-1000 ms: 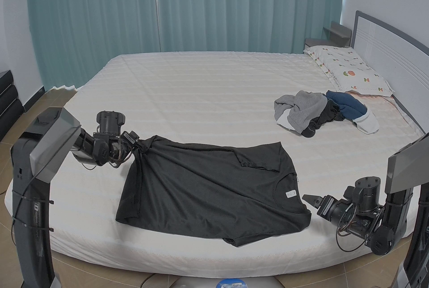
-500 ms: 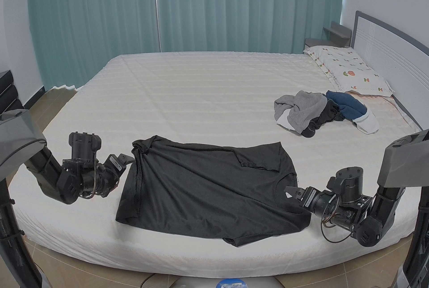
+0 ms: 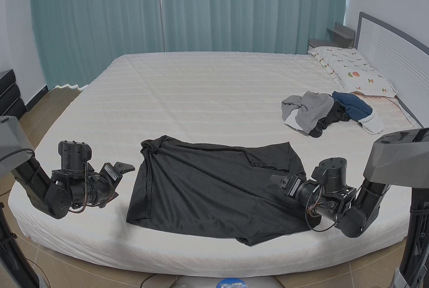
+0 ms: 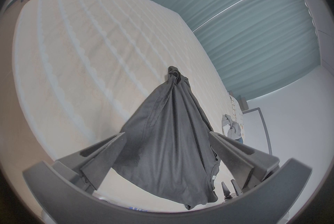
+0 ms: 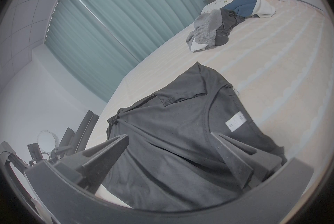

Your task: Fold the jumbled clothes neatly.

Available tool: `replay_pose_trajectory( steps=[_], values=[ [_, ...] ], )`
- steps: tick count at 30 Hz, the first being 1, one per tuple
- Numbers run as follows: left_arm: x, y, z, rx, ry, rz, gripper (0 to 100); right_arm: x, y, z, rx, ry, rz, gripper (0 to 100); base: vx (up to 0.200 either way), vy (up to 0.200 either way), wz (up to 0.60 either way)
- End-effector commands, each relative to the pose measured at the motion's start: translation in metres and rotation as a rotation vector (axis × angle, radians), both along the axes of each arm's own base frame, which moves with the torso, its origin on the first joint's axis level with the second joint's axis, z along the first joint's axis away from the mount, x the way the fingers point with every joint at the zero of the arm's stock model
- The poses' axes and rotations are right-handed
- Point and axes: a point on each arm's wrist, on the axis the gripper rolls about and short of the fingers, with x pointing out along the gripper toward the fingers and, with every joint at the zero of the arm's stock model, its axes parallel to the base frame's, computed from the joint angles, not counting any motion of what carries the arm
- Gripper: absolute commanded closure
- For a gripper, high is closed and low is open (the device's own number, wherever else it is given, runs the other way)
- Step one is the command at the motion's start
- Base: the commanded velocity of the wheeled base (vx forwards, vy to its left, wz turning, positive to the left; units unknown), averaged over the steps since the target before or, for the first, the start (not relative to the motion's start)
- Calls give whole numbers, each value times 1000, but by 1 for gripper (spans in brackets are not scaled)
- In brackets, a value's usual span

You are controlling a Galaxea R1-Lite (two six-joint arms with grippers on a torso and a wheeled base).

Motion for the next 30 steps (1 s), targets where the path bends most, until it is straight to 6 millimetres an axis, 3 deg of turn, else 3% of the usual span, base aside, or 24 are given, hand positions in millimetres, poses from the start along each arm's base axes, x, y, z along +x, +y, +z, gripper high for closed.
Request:
replay_pose_trajectory(
  steps=[1,8,20,23,30],
  values=[
    [0,0,-9,3,26,0,0,8,-5,-1,6,-8,-23,0,0,0,0],
    [-2,-9,-16,9,52,-30,0,19,-15,-18,-4,24,-63,0,171,0,0],
    [-6,-13,-20,13,71,-38,0,39,-5,-43,-12,59,-59,0,0,0,0],
    [-6,-13,-20,13,73,-38,0,40,-4,-43,-7,67,-62,0,0,0,0],
    [-5,-13,-24,15,86,-38,0,65,2,-32,18,50,-79,0,0,0,0]
  ],
)
